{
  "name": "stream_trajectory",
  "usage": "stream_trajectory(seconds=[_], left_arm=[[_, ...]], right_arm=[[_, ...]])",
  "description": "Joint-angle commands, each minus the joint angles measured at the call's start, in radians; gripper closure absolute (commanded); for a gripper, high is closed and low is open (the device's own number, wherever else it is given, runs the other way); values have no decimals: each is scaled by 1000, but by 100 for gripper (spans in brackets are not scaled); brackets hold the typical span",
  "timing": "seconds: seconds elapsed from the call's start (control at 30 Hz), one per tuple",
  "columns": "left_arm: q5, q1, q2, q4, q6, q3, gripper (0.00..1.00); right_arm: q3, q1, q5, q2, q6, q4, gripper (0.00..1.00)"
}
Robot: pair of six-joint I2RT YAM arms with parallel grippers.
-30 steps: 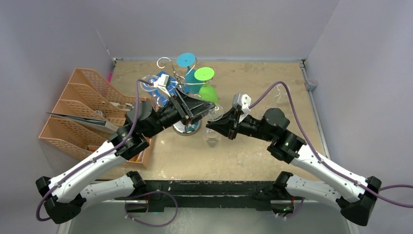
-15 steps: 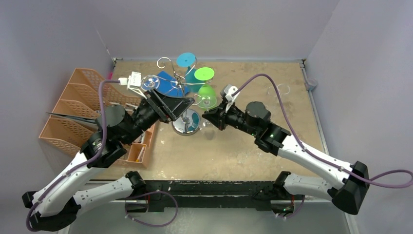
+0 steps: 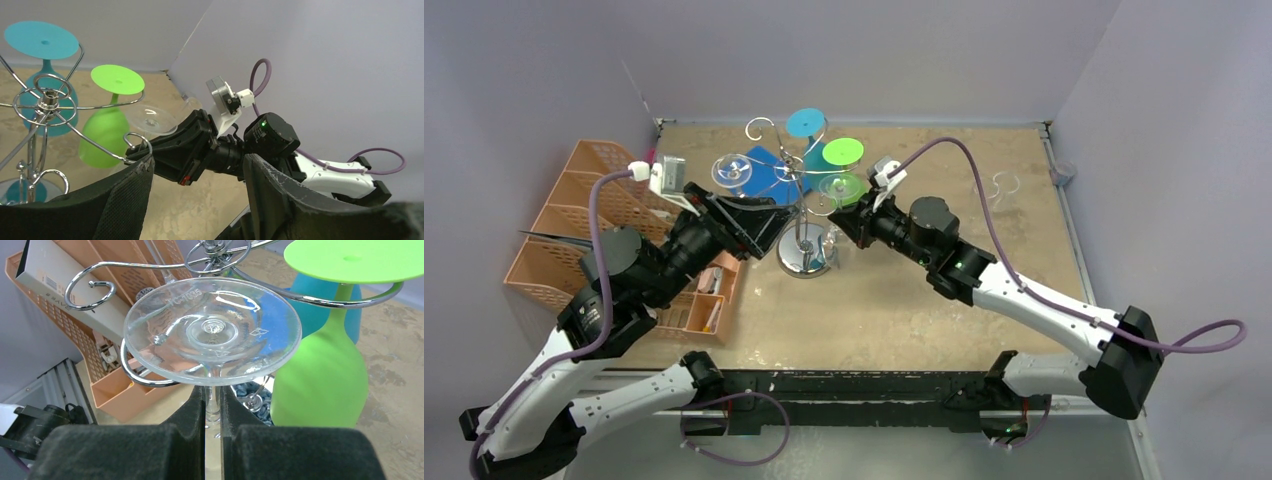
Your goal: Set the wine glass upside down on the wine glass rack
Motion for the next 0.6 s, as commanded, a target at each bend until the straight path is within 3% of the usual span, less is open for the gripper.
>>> stream_trajectory(seconds=[0.0, 0.57], left_arm=[[-23, -1, 2, -26, 60, 44, 36], [-127, -1, -8, -150, 59, 63, 35]], right_arm=[[61, 0, -24, 17, -14, 102, 100], [131, -10, -221, 104, -32, 82, 100]])
